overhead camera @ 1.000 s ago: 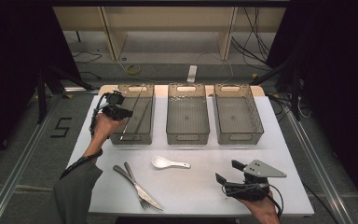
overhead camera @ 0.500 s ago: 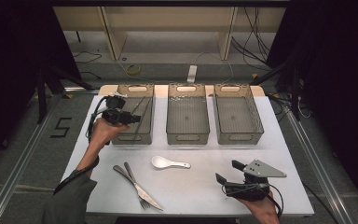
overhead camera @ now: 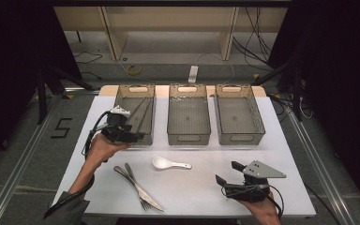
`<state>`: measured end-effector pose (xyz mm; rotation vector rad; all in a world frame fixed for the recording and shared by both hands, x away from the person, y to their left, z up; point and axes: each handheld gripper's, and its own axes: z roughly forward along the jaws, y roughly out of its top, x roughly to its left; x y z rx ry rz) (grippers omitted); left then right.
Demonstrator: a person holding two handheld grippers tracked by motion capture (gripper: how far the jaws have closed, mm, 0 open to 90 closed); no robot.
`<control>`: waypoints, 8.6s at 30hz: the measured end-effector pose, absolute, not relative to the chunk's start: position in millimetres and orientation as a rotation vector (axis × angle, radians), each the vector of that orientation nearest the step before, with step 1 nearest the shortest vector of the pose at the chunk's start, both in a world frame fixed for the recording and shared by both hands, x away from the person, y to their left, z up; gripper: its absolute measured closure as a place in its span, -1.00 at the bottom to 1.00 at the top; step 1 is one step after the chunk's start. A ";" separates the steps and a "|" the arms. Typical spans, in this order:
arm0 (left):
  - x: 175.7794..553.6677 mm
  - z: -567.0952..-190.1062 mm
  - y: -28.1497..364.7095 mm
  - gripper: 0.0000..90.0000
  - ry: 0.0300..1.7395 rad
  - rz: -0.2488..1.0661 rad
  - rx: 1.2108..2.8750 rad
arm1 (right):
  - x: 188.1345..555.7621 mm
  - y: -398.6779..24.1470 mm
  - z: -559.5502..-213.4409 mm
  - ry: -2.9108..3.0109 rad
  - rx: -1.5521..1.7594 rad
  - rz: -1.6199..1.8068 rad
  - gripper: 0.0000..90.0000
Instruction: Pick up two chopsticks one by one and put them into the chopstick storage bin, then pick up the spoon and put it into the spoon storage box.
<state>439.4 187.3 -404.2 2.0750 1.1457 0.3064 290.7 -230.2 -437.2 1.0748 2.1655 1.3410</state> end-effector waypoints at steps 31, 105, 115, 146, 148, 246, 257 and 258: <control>365.8 -421.0 194.3 -0.57 1.037 0.306 1.896 | 322.5 -196.9 -440.3 2.351 0.980 1.319 -0.47; 337.1 -416.6 198.7 -0.62 0.995 0.358 1.859 | 411.0 -69.5 -470.3 2.838 0.698 0.749 0.26; 336.8 -416.4 198.4 -0.62 0.994 0.363 1.860 | 408.0 -68.5 -471.4 2.859 0.647 0.717 0.50; 337.1 -416.9 198.0 -0.60 0.996 0.373 1.864 | 409.6 -79.6 -458.2 2.808 0.704 0.762 0.93; 336.9 -417.1 197.9 -0.60 0.999 0.372 1.861 | 409.8 -83.3 -453.7 2.799 0.723 0.793 0.93; 334.7 -415.2 197.0 -0.62 0.970 0.386 1.837 | 513.9 -95.7 -399.7 2.439 1.216 0.873 0.92; 334.8 -415.2 196.8 -0.62 0.971 0.385 1.837 | 515.4 -94.2 -408.0 2.454 1.231 0.845 0.92; 334.8 -415.3 196.7 -0.62 0.971 0.386 1.836 | 515.5 -94.1 -408.2 2.454 1.232 0.842 0.92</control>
